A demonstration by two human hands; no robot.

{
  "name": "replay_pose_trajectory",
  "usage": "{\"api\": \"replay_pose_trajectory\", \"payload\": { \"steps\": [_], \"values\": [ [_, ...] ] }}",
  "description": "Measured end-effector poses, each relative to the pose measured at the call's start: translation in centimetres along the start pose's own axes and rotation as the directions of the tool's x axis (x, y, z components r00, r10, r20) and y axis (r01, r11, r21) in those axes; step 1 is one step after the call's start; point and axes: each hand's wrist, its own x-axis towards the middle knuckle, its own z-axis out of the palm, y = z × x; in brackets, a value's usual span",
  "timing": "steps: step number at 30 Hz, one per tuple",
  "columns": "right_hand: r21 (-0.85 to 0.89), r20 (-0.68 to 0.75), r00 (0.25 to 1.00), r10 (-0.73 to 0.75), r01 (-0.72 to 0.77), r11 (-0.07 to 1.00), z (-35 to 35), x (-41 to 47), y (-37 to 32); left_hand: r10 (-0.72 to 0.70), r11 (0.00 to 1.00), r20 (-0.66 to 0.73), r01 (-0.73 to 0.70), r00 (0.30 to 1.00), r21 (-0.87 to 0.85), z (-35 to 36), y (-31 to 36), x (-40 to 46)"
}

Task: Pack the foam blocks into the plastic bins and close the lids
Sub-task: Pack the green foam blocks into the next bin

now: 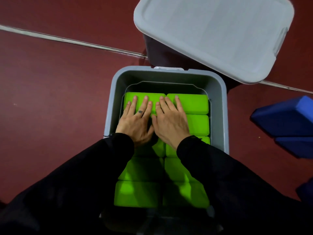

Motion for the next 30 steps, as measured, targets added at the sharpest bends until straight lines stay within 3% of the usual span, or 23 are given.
{"api": "replay_pose_trajectory", "payload": {
  "steps": [7,13,18,30],
  "values": [
    [0.068,0.082,0.996,0.037,-0.043,0.997,-0.5,-1.4,0.0,-0.01,0.998,0.098,0.004,0.995,0.06,-1.5,0.9,-0.5],
    [0.178,0.034,0.991,0.131,-0.135,0.975,-1.7,-6.3,1.2,0.0,1.0,-0.021,0.0,1.0,0.021,-0.9,2.4,-4.2],
    [0.161,0.084,0.976,0.201,-0.212,0.964,0.7,-10.2,2.0,0.042,0.999,0.042,-0.042,0.998,0.003,1.7,4.6,-6.3],
    [-0.045,0.119,0.974,0.194,-0.19,0.981,3.3,-10.6,1.7,-0.011,0.994,0.196,-0.01,0.981,0.107,1.5,6.2,-5.5]
  ]
}}
